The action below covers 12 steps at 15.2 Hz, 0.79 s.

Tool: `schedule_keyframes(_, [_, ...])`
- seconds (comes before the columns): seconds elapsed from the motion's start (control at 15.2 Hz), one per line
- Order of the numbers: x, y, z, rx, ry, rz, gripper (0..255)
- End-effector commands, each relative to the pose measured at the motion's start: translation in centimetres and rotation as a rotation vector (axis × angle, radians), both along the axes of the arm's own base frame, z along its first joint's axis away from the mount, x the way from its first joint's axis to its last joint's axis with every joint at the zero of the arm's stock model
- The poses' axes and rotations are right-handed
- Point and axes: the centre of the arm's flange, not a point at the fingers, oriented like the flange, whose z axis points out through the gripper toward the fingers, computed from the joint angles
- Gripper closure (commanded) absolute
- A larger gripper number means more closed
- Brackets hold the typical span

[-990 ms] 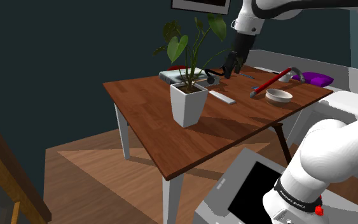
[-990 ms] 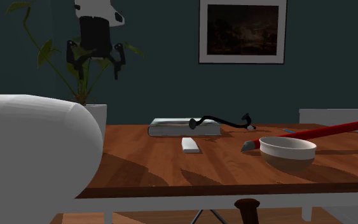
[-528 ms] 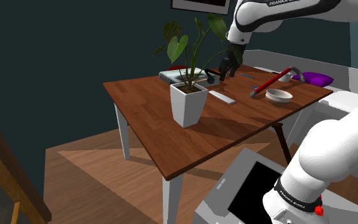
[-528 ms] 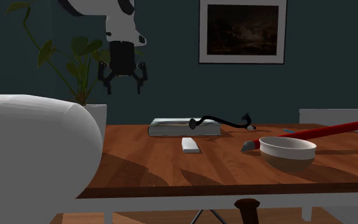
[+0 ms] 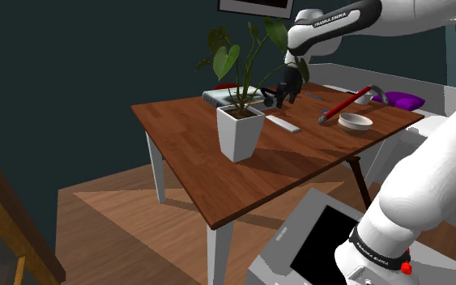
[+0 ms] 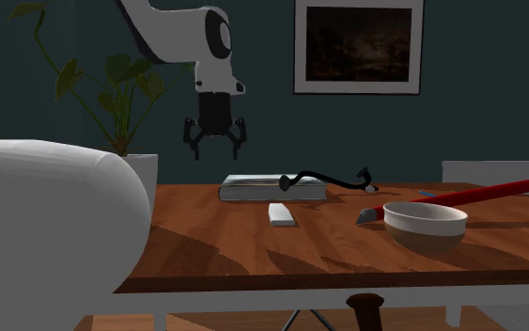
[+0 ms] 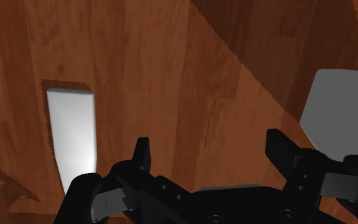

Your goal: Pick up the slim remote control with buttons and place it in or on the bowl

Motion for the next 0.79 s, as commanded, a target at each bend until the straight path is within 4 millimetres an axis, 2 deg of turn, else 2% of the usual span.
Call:
schedule_keyframes(0.0, [1.4,-2.1,-1.5,0.001,0.006,-0.015,0])
schedule_keyframes(0.73, [7.1,-13.6,-9.0,0.011,0.04,-0.099,0])
